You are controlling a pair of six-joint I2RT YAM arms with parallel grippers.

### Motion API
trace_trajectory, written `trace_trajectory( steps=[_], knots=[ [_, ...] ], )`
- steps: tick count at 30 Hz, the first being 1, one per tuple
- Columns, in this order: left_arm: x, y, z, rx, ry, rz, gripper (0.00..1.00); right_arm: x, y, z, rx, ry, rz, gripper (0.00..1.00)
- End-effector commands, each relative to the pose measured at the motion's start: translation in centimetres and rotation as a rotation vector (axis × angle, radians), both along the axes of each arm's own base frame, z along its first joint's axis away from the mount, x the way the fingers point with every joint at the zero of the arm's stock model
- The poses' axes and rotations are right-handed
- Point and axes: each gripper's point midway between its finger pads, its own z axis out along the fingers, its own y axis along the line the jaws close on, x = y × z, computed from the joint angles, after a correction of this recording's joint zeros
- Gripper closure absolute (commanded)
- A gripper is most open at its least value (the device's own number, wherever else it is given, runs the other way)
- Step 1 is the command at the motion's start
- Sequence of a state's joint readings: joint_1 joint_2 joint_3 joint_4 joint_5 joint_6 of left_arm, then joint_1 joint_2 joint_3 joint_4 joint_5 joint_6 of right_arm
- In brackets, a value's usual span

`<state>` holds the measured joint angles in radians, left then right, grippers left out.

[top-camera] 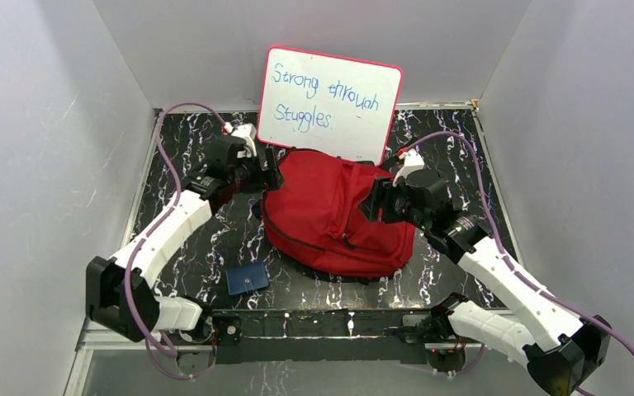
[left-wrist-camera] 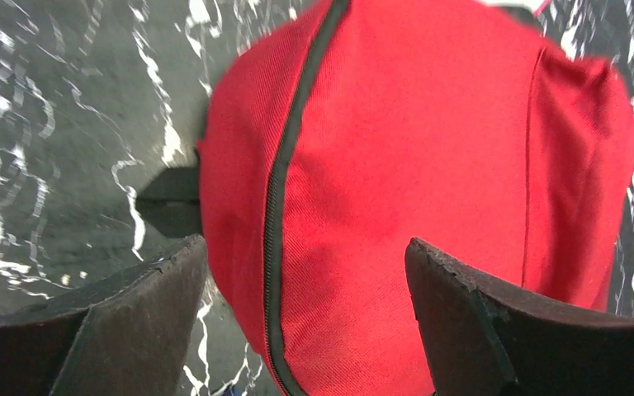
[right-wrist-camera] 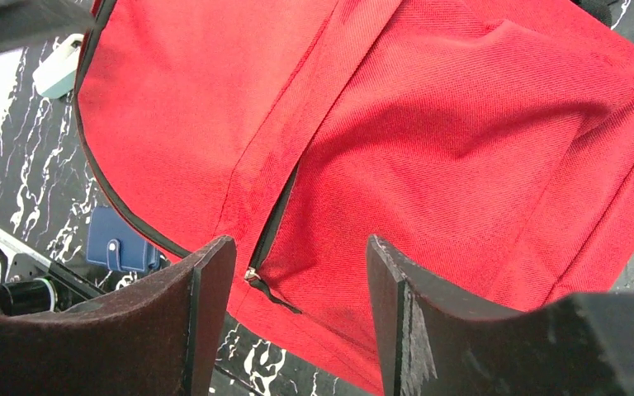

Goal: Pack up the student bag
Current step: Adjust the student bag at the center of the board.

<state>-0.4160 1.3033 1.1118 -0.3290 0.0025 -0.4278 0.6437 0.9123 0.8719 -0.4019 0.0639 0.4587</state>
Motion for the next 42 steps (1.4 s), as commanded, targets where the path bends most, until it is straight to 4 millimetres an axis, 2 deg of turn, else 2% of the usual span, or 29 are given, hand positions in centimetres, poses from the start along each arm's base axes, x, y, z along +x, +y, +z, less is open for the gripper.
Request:
trace_trajectory(
  steps=[1,4,7,8,11,13,15,20,23,25,29,33,37,39,42],
  knots=[
    [-0.5,-2.5,-1.6,-0.081,0.048,-0.11,0.14,0.4,0.8,2.6,0.046,-0.06,0.024,0.32],
    [-0.4,-2.1,-3.8,-0.031,0.103,-0.103,0.25,0.7,1.0,3.1,0.062,-0.073,0.021,0.32],
    [-0.3,-2.1,-4.5,-0.018,0.118,-0.116,0.44,1.0,1.4,3.5,0.067,-0.071,0.021,0.31],
    [-0.3,-2.3,-4.4,-0.019,0.115,-0.127,0.52,1.1,1.6,3.5,0.07,-0.064,0.026,0.31],
    [0.1,-3.1,-3.1,-0.037,0.092,-0.168,0.84,1.4,2.5,3.5,0.091,-0.049,0.047,0.31],
    [0.4,-4.4,-0.6,-0.091,0.07,-0.218,1.0,1.3,3.3,3.8,0.108,-0.046,0.076,0.31],
    [0.8,-5.6,2.9,-0.148,0.021,-0.26,1.0,1.5,3.9,4.4,0.097,-0.085,0.084,0.31],
    [2.7,-6.7,10.6,-0.212,-0.087,-0.252,1.0,2.0,3.9,7.8,0.093,-0.23,0.085,0.28],
    [3.2,-7.9,14.1,-0.275,-0.12,-0.268,1.0,1.9,4.0,10.1,0.112,-0.309,0.112,0.27],
    [3.0,-9.3,16.0,-0.313,-0.136,-0.295,1.0,1.7,4.6,11.4,0.122,-0.353,0.149,0.22],
    [2.1,-12.0,17.4,-0.336,-0.139,-0.343,1.0,1.7,6.5,13.9,0.14,-0.423,0.158,0.2],
    [1.7,-13.0,18.2,-0.343,-0.13,-0.319,1.0,1.7,9.3,15.7,0.154,-0.489,0.075,0.18],
    [1.4,-13.1,19.0,-0.362,-0.121,-0.241,1.0,0.7,12.3,16.1,0.164,-0.526,-0.034,0.18],
    [1.1,-13.0,19.5,-0.375,-0.113,-0.215,1.0,0.5,13.0,16.0,0.167,-0.534,-0.097,0.18],
    [0.8,-12.8,20.1,-0.396,-0.1,-0.182,1.0,1.4,13.1,14.9,0.146,-0.52,-0.202,0.17]
  ],
)
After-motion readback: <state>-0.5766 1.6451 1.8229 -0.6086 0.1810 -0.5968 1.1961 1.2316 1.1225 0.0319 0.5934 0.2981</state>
